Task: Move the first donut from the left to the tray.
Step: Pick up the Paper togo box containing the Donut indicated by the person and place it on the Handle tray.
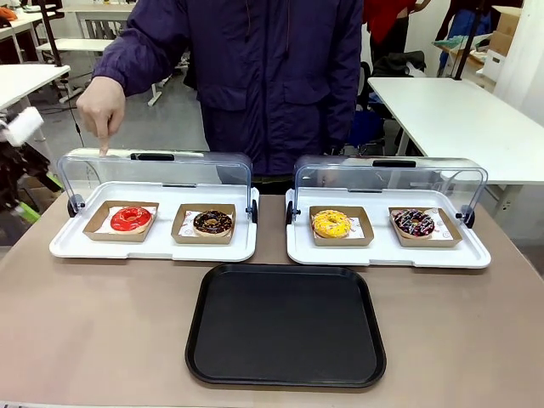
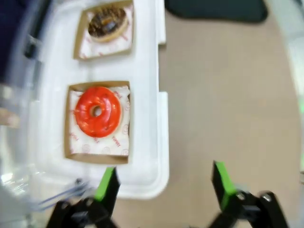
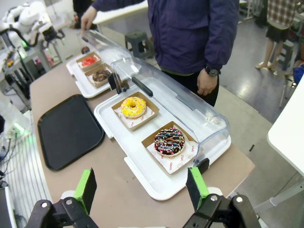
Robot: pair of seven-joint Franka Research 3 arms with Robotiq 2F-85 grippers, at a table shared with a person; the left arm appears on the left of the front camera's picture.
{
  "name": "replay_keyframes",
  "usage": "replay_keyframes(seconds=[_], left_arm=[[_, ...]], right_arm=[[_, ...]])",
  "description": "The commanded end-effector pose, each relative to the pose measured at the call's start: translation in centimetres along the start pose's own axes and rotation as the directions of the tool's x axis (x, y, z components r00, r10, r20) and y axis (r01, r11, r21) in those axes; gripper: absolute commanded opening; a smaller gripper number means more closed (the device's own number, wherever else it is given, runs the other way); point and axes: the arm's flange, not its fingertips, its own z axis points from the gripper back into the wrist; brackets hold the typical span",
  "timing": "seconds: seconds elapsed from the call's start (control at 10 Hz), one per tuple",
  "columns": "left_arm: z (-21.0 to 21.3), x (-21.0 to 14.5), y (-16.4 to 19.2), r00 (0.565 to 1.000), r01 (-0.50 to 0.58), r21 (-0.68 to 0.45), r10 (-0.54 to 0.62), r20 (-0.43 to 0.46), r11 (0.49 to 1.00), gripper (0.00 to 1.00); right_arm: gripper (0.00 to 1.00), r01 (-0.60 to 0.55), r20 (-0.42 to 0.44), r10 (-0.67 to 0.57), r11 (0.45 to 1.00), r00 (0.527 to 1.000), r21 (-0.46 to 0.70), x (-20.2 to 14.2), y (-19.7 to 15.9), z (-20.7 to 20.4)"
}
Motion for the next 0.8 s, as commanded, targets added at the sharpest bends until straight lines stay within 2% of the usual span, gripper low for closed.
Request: replay_keyframes(seconds=[0.0,0.1,0.3,0.4,0.7], left_arm=[[-3.8,-0.1,-1.3,0.999,0.03,0.113,-0.029,-0.017,0.993,1.0],[-4.9,-0.3,-0.9,0.999,0.023,0.095,-0.021,-0.024,0.995,1.0],[-5.7,0.0,0.6,0.999,-0.017,0.126,0.022,-0.038,0.992,1.0],[-5.2,-0.2,-0.9,0.999,-0.006,0.094,0.01,-0.039,0.996,1.0],[-6.0,-0.2,-0.4,0.999,-0.009,0.103,0.014,-0.045,0.995,1.0]], right_arm=[[1.0,-0.022,0.022,0.022,1.0,1.0,0.003,0.2,-0.1,0.0],[1.0,-0.022,0.022,0.022,1.0,1.0,0.003,0.2,-0.1,0.0],[1.0,-0.022,0.022,0.022,1.0,1.0,0.003,0.2,-0.1,0.0],[1.0,-0.022,0.022,0.022,1.0,1.0,0.003,0.2,-0.1,0.0],[1.0,-0.022,0.022,0.022,1.0,1.0,0.003,0.2,-0.1,0.0]])
